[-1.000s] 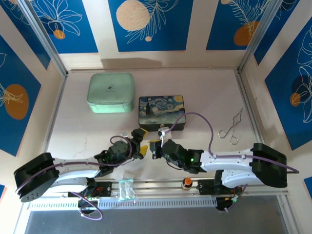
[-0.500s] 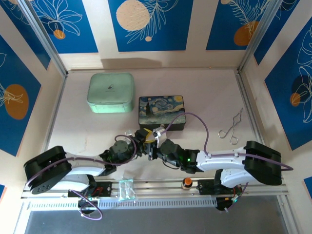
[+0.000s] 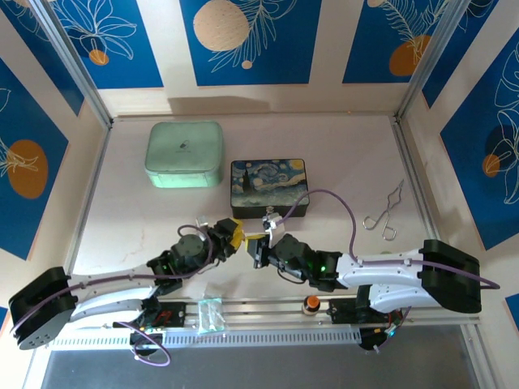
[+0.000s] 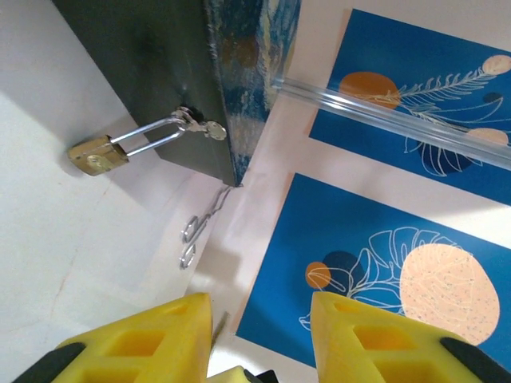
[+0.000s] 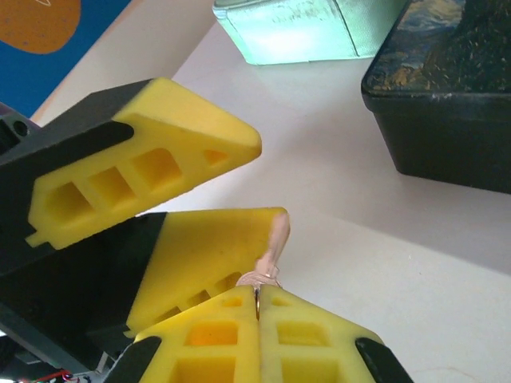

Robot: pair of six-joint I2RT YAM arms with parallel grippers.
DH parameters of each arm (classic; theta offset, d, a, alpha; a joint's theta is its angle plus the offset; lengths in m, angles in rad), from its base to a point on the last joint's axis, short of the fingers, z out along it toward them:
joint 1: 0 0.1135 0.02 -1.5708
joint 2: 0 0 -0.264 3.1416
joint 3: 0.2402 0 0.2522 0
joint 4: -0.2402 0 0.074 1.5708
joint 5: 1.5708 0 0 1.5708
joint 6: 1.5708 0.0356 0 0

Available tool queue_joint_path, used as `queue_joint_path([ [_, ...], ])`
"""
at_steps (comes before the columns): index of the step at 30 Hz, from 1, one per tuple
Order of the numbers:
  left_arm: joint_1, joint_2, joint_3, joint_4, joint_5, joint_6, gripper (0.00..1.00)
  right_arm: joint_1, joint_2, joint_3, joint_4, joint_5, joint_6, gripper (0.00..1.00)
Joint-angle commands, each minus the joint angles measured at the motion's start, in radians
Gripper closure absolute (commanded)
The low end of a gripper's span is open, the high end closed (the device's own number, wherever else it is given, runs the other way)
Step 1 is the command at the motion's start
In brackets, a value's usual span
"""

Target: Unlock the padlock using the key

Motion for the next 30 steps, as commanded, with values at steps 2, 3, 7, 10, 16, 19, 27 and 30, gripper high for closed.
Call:
queue_joint_path([
  [2, -0.005, 0.024, -0.001, -0.022, -0.005, 0.027, 0.70, 0.008, -0.004, -0.004, 0.016, 0.019, 0.003, 0.99],
  [3, -0.005, 0.037, -0.004, 0.001, -0.003, 0.027, 0.72, 0.008, 0.000, -0.002, 0.015, 0.022, 0.004, 0.99],
  [7, -0.004, 0.040, 0.004, -0.002, -0.005, 0.071, 0.56, 0.015, -0.005, -0.009, 0.013, 0.038, 0.009, 0.99],
  [10, -0.004, -0.004, 0.038, -0.163, 0.003, 0.070, 0.29, 0.015, -0.018, -0.012, 0.010, 0.045, 0.007, 0.99],
  [16, -0.004, -0.004, 0.047, -0.136, 0.028, 0.055, 0.18, 0.016, 0.009, 0.010, 0.053, 0.018, -0.021, 0.99],
  [19, -0.004, 0.052, 0.040, -0.022, 0.066, 0.034, 0.23, 0.016, 0.040, 0.020, 0.103, -0.023, -0.036, 0.99],
  [27, -0.004, 0.031, 0.030, -0.002, 0.039, 0.044, 0.48, 0.029, 0.070, 0.012, 0.133, -0.034, -0.029, 0.99],
  [30, -0.004, -0.026, 0.024, -0.079, 0.019, 0.052, 0.58, 0.030, 0.051, 0.000, 0.122, -0.020, -0.024, 0.99],
])
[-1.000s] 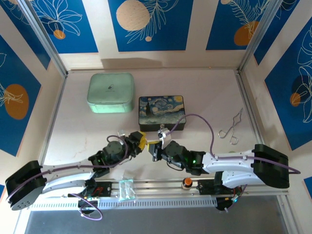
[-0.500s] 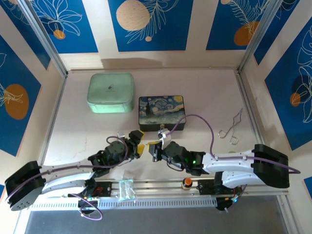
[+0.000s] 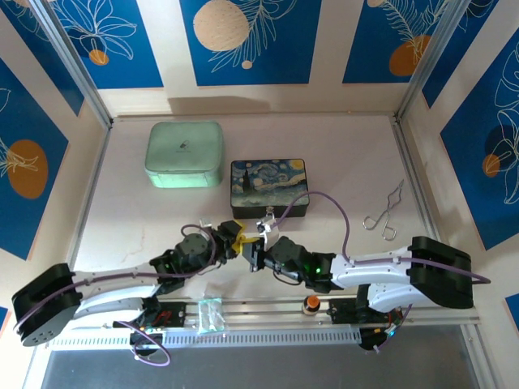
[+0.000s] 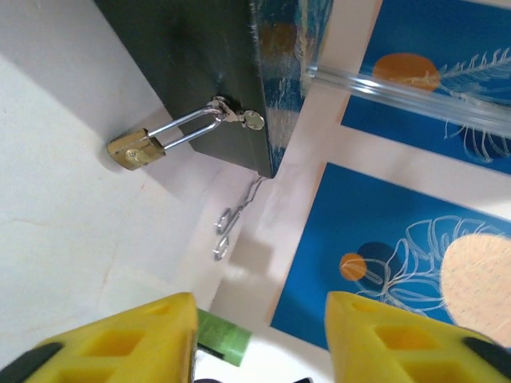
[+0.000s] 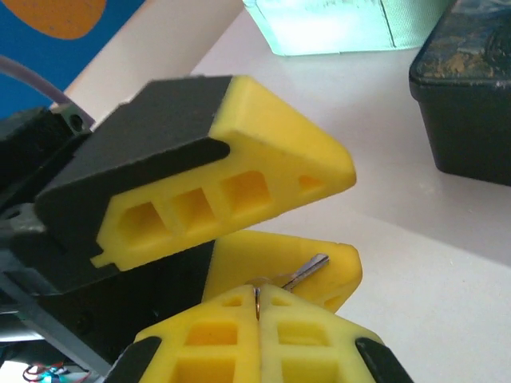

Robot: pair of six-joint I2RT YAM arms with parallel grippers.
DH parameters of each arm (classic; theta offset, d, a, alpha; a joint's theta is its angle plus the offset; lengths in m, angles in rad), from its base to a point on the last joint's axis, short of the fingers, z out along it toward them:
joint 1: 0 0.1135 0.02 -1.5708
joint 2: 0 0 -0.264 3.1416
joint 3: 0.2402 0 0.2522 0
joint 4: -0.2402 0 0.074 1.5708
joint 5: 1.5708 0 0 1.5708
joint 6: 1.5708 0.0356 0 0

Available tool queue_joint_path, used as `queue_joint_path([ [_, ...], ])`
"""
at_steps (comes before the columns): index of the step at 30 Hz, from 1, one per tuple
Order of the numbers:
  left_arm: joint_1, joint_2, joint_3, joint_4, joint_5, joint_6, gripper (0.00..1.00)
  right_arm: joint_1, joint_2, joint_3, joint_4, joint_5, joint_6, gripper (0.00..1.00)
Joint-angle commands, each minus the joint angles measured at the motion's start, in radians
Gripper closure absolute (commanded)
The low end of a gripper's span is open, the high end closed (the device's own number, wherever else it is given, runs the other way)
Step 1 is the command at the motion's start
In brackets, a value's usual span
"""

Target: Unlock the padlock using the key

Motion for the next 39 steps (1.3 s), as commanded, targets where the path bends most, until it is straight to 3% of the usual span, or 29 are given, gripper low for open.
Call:
queue_joint_path([
  [1, -0.004, -0.069, 0.010, -0.069, -0.034, 0.014, 0.60, 0.009, -0.020, 0.000, 0.011, 0.014, 0.000, 0.99],
  [5, -0.004, -0.110, 0.002, -0.132, -0.060, 0.016, 0.80, 0.009, -0.009, 0.011, 0.006, 0.012, 0.000, 0.99],
  [11, -0.004, -0.089, 0.005, -0.104, -0.043, 0.025, 0.99, 0.009, 0.012, 0.026, 0.011, 0.008, -0.003, 0.99],
  [18, -0.004, -0.133, 0.013, -0.166, -0.082, 0.107, 1.00, 0.009, -0.035, 0.005, -0.032, 0.047, 0.026, 0.98],
  [19, -0.004, -0.156, 0.029, -0.201, -0.098, 0.160, 1.00, 0.007, -0.053, -0.004, -0.040, 0.047, 0.029, 0.94],
  [20, -0.004, -0.176, 0.048, -0.241, -0.111, 0.208, 1.00, 0.003, -0.072, -0.014, -0.047, 0.044, 0.033, 0.83],
  [21, -0.002, -0.195, 0.072, -0.292, -0.121, 0.261, 1.00, -0.007, -0.098, -0.030, -0.048, 0.034, 0.044, 0.64],
  [22, 0.000, -0.208, 0.085, -0.317, -0.125, 0.303, 1.00, -0.025, -0.122, -0.048, -0.043, 0.004, 0.057, 0.50],
  [24, 0.007, -0.216, 0.095, -0.287, -0.120, 0.407, 1.00, -0.099, -0.183, -0.099, 0.005, -0.125, 0.086, 0.38],
  [27, 0.012, -0.197, 0.097, -0.208, -0.104, 0.501, 1.00, -0.249, -0.245, -0.157, 0.114, -0.399, 0.140, 0.38],
  [30, 0.012, -0.162, 0.117, -0.121, -0.059, 0.597, 1.00, -0.331, -0.287, -0.149, 0.172, -0.594, 0.136, 0.39],
  [33, 0.012, -0.134, 0.148, -0.029, -0.007, 0.677, 1.00, -0.343, -0.305, -0.101, 0.161, -0.682, 0.090, 0.42],
  [39, 0.012, -0.119, 0.168, 0.109, 0.028, 0.755, 1.00, -0.356, -0.263, -0.069, 0.234, -0.727, 0.083, 0.50],
])
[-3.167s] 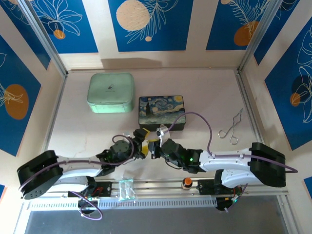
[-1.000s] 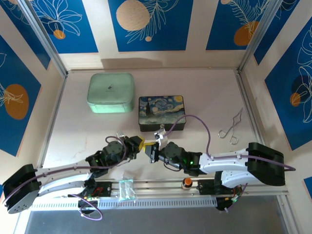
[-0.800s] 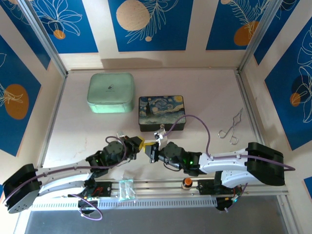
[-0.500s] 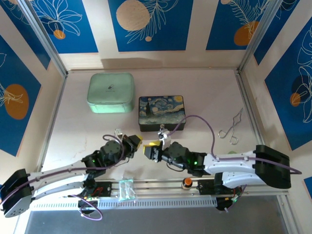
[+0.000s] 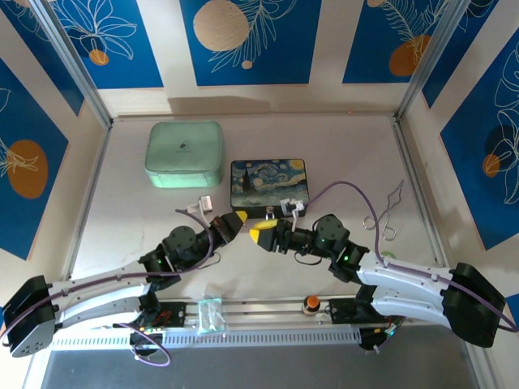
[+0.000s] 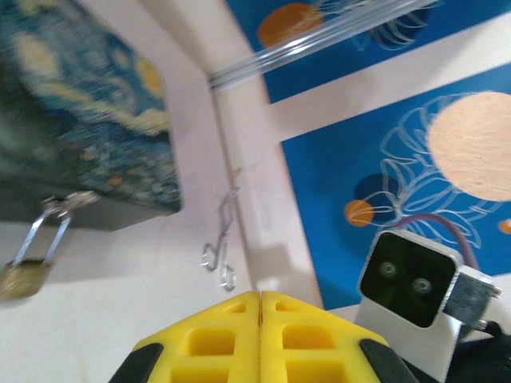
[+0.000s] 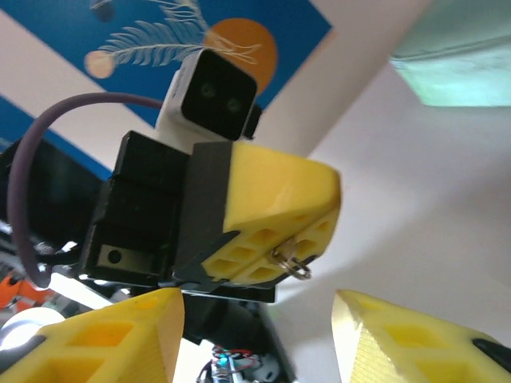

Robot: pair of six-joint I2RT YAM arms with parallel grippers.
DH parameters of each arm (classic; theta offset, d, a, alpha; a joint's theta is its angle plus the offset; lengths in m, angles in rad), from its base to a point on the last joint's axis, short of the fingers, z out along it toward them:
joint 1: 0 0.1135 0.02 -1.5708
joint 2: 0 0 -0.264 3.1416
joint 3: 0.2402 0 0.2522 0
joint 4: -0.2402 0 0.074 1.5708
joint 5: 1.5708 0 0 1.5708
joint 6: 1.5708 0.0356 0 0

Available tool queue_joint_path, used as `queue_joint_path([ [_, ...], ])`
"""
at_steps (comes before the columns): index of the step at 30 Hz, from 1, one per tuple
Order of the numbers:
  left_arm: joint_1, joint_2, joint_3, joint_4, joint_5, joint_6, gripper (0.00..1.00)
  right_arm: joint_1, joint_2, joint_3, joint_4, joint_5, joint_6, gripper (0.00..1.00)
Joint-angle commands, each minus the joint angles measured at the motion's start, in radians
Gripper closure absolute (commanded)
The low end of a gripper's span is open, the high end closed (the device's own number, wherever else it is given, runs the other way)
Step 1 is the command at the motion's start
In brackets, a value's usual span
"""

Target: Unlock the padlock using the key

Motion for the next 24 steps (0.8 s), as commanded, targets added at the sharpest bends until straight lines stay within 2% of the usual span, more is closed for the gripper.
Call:
queue_joint_path([
  [1, 0.007, 0.003, 0.043, 0.133, 0.046, 0.096, 1.00, -0.009, 0.027, 0.028, 0.087, -0.088, -0.018, 0.51],
  [7, 0.007, 0.013, 0.065, 0.164, 0.077, 0.121, 1.00, -0.012, 0.088, 0.042, 0.214, -0.105, 0.005, 0.56],
  [16, 0.007, 0.021, 0.061, 0.164, 0.077, 0.123, 1.00, -0.033, 0.107, 0.061, 0.240, -0.099, 0.021, 0.60],
  [24, 0.007, 0.030, 0.058, 0.179, 0.083, 0.111, 1.00, -0.041, 0.157, 0.096, 0.255, -0.110, 0.027, 0.76],
])
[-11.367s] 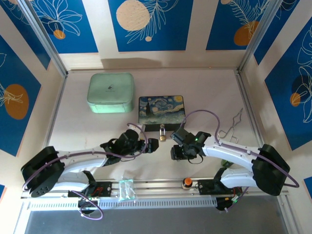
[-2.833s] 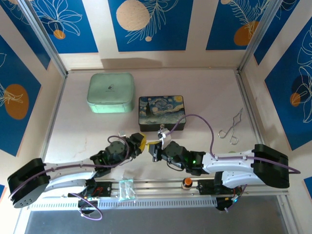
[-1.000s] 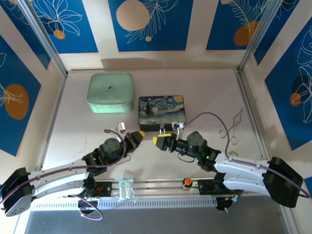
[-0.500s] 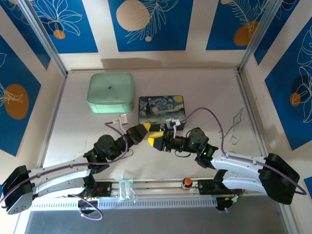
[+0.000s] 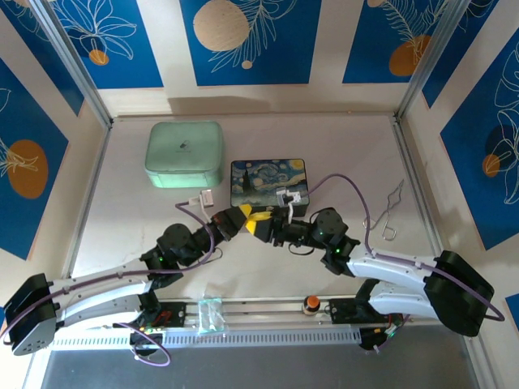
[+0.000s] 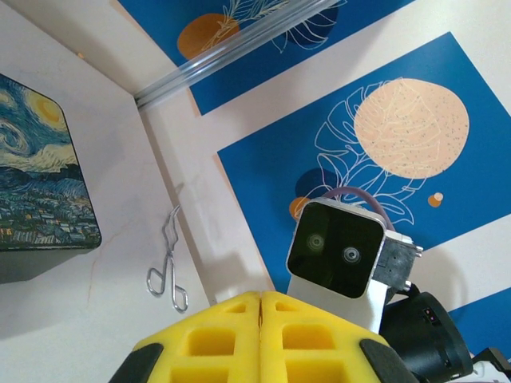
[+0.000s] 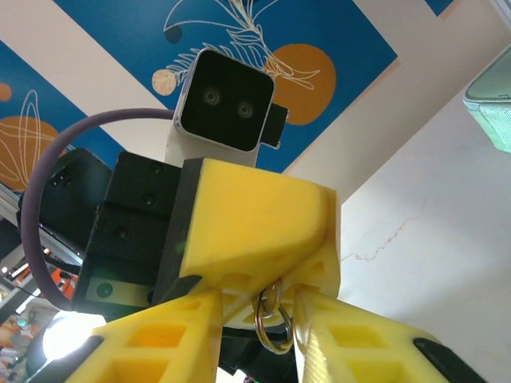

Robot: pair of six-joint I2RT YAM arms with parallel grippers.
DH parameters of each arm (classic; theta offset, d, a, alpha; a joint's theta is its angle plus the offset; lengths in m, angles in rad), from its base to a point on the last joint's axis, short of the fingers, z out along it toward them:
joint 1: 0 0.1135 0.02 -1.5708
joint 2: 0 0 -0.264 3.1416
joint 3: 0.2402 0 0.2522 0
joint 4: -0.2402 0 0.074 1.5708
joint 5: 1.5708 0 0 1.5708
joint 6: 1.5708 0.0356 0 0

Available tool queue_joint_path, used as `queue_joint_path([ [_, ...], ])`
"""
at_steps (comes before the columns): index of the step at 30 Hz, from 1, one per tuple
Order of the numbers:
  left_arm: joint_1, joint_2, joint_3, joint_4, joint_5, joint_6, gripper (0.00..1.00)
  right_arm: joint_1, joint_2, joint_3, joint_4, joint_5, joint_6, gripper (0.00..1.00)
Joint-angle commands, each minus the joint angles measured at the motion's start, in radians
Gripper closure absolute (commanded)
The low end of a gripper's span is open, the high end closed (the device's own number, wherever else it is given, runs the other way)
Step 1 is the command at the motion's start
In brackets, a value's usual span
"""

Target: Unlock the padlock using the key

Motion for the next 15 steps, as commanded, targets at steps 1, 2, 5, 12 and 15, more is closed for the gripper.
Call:
queue_joint_path([
  [1, 0.004, 0.006, 0.023, 0.055, 0.023, 0.015, 1.00, -0.006, 0.022, 0.043, 0.047, -0.009, 0.002, 0.77],
  [2, 0.004, 0.009, 0.023, 0.059, 0.026, 0.013, 1.00, -0.007, 0.025, 0.040, 0.055, 0.000, 0.003, 0.80],
  [5, 0.004, 0.011, 0.018, 0.051, 0.023, 0.007, 1.00, -0.010, 0.029, 0.032, 0.085, 0.011, 0.008, 0.92],
  [12, 0.004, 0.014, -0.003, 0.070, 0.006, -0.004, 0.97, -0.009, 0.026, 0.011, 0.069, 0.020, 0.012, 1.00],
  [15, 0.005, 0.003, -0.013, 0.067, -0.009, -0.004, 0.73, -0.010, 0.003, 0.010, -0.002, 0.026, 0.002, 1.00],
])
